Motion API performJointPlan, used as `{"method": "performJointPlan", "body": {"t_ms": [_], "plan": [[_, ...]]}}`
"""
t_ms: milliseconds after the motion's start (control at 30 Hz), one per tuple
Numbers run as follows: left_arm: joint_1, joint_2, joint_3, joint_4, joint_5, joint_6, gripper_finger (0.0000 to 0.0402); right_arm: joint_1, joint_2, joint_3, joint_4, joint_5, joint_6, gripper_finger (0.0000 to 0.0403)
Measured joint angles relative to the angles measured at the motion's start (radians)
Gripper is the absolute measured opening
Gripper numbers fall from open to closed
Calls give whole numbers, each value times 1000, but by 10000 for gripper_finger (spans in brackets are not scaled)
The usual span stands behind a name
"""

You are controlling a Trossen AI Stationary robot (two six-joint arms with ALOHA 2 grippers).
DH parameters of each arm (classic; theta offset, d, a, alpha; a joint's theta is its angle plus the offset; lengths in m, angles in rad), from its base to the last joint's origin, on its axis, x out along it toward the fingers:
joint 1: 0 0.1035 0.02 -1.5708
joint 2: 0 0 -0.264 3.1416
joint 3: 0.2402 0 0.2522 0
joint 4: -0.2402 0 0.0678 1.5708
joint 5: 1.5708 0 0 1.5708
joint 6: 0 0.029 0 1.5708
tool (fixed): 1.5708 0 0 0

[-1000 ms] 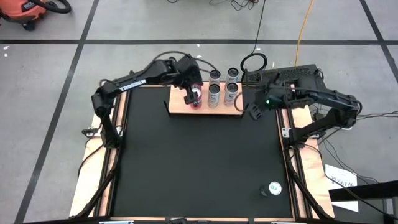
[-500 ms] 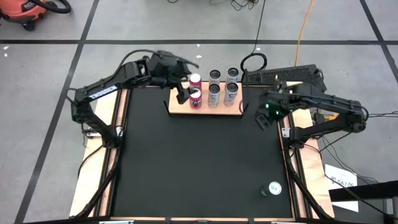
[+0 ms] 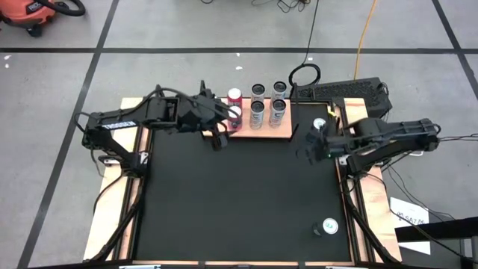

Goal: Place canned beverage on shelf
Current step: Put the top blue soda can on the shelf

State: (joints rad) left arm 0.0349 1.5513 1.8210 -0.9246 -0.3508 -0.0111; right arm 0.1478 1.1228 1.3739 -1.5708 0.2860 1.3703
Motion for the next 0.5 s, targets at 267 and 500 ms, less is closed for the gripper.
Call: {"method": "performJointPlan", "body": {"t_ms": [267,500], "plan": [[-22,0,0,-13,-1,-72,397,-268,1,-10,20,106,-295,266],[-46,0,0,-32,-15,-150,397,-511,5,-96,52,102,-370,317]]}}
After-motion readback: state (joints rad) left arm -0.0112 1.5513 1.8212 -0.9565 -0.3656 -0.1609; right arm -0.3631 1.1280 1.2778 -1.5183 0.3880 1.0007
